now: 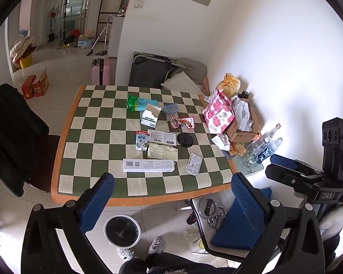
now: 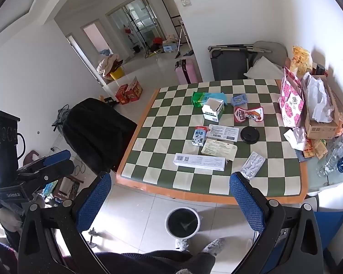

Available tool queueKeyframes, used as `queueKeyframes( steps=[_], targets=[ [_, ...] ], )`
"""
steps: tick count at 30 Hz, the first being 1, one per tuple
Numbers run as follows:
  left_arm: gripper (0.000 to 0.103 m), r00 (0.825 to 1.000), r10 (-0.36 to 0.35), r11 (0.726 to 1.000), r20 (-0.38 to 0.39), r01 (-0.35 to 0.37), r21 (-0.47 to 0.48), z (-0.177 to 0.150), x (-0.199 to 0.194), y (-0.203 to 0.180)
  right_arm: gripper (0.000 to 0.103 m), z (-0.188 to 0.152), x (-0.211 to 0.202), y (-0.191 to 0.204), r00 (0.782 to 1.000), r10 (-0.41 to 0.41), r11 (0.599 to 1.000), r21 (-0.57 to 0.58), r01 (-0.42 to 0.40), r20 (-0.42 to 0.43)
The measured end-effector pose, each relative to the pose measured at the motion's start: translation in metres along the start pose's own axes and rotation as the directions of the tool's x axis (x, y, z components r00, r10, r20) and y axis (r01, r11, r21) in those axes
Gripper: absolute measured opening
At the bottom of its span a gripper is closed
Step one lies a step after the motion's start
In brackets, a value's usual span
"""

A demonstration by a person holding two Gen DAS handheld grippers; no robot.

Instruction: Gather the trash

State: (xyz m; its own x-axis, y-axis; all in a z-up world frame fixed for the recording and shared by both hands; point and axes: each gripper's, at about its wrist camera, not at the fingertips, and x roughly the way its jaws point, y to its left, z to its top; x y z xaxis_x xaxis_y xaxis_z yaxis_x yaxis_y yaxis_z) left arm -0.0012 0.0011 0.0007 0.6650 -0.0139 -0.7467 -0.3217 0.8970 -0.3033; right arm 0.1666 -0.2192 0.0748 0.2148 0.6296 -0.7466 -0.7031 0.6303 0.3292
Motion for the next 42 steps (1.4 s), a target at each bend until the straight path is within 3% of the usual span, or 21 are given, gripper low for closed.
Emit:
queueKeyframes(
  steps=[42],
  targets=[
    [0.103, 1.000, -0.011, 1.000, 0.010, 0.011, -0.003, 0.012, -0.011, -0.014, 0.103, 0.003, 0.001, -0.003, 1.000, 0.003, 1.000, -0.008, -0.003, 0.004]
  ],
)
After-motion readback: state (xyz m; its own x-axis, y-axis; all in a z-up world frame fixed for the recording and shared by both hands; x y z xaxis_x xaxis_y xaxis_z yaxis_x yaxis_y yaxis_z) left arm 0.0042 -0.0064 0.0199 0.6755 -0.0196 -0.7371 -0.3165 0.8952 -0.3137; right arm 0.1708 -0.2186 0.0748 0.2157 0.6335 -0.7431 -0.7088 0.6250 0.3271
